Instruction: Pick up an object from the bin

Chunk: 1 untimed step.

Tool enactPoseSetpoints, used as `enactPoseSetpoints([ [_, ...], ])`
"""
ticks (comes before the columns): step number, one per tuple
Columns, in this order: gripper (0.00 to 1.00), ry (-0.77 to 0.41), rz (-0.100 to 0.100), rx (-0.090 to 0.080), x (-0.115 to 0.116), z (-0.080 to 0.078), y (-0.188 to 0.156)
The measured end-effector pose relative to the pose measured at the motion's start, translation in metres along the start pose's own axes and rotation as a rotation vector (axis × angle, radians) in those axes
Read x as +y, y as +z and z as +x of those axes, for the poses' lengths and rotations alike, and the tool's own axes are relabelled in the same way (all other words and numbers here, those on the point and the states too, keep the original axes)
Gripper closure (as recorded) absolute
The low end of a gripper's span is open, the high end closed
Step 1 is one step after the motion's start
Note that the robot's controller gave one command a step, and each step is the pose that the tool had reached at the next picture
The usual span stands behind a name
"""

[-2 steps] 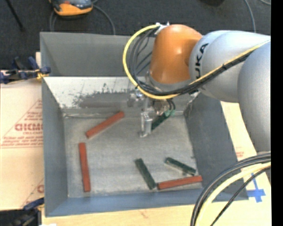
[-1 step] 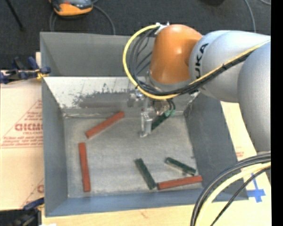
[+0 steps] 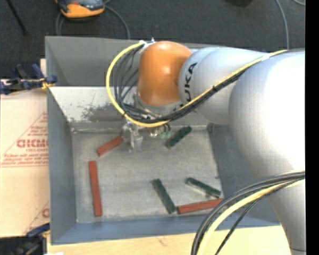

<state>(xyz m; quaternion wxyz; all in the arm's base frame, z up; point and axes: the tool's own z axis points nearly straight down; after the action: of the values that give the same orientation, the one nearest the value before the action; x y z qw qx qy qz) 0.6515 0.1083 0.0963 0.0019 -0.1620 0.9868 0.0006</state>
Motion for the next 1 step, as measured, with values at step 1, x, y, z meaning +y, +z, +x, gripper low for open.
enactPoseSetpoints([
  [1,0.00,0.001,-0.001,0.000,0.0001,0.0000,0.0000],
])
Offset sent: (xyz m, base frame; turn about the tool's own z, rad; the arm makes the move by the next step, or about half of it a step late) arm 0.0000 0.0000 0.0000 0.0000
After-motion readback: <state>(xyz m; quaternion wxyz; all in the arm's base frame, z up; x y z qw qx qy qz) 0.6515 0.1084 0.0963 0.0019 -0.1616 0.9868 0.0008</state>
